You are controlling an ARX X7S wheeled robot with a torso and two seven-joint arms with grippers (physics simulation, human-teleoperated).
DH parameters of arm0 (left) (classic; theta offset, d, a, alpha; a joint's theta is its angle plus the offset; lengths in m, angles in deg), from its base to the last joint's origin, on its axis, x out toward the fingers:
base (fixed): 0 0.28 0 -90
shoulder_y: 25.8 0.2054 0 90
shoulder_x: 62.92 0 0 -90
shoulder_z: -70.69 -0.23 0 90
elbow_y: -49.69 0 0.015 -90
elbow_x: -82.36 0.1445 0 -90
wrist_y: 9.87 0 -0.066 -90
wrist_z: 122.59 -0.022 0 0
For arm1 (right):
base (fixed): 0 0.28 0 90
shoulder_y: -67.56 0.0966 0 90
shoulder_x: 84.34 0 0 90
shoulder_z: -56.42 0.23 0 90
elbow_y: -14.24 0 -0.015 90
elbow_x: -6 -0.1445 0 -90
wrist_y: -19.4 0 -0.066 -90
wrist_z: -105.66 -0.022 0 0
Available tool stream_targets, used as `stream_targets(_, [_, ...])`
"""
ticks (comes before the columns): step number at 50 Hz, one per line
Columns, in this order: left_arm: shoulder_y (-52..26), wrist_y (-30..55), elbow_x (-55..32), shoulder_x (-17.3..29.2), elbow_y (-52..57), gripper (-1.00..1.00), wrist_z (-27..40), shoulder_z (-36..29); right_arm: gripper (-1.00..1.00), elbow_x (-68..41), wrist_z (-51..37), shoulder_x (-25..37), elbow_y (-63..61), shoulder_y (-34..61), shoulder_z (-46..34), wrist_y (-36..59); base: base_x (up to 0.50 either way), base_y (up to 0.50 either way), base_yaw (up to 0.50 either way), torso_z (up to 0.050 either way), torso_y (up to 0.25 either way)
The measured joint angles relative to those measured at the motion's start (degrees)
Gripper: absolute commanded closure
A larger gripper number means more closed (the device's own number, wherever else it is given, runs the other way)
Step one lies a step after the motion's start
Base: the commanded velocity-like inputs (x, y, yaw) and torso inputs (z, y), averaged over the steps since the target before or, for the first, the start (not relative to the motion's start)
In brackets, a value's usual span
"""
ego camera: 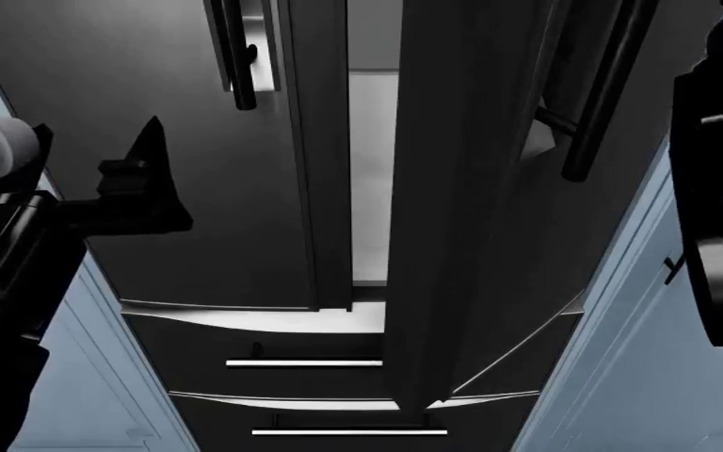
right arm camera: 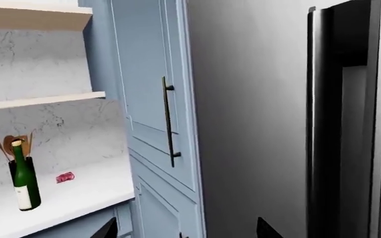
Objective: Open the fridge doors
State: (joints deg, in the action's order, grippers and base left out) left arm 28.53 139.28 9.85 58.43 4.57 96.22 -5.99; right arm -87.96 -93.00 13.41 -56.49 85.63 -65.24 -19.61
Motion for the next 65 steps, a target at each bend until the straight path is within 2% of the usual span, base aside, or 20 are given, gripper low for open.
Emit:
stream_targets(13, [0.5, -0.5, -0.2, 0.1, -0.2, -1.0, 0.1, 0.1, -1.0, 2.8, 0.9, -5.2, 21.0, 6.7, -3.6, -6.6, 0.0, 0.0, 0.0, 0.0, 0.0])
stream_targets(18, [0.6, -0.7, -0.4, 0.2, -0.1, -1.0, 0.2, 0.2, -1.0, -1.4, -0.8, -7.0, 25.1, 8.2, -5.4, -11.0, 0.0, 0.0, 0.0, 0.0, 0.0])
stream_targets(28, [0.8, -1.0, -0.1, 0.2, -0.2, -1.0, 0.1, -0.3, -1.0, -6.1, -22.6, -2.7, 4.1, 2.0, -3.1, -23.5, 0.0, 0.0, 0.0, 0.0, -0.003])
stream_targets(37, [1.1, -1.2, 0.1, 0.3, -0.1, -1.0, 0.0, -0.6, -1.0, -3.3, -41.9, 3.1, -13.5, -2.5, -1.2, -30.2, 0.0, 0.0, 0.0, 0.0, -0.005])
stream_targets(45, [1.6, -1.5, 0.0, 0.5, -0.2, -1.0, 0.0, -0.6, -1.0, 1.9, -55.8, 8.7, -23.3, -5.9, 0.1, -33.5, 0.0, 0.0, 0.0, 0.0, -0.008])
stream_targets(54, [1.8, -1.9, 0.6, 0.6, -0.5, -1.0, -0.2, -0.8, -1.0, 9.2, -62.5, 16.7, -33.3, -12.0, 2.7, -35.3, 0.0, 0.0, 0.0, 0.0, -0.004])
stream_targets(65, [2.1, -2.2, 1.4, 0.7, -0.6, -1.0, -0.5, -1.3, -1.0, 17.9, -65.9, 32.1, -46.2, -22.9, 8.7, -34.0, 0.0, 0.0, 0.0, 0.0, -0.004])
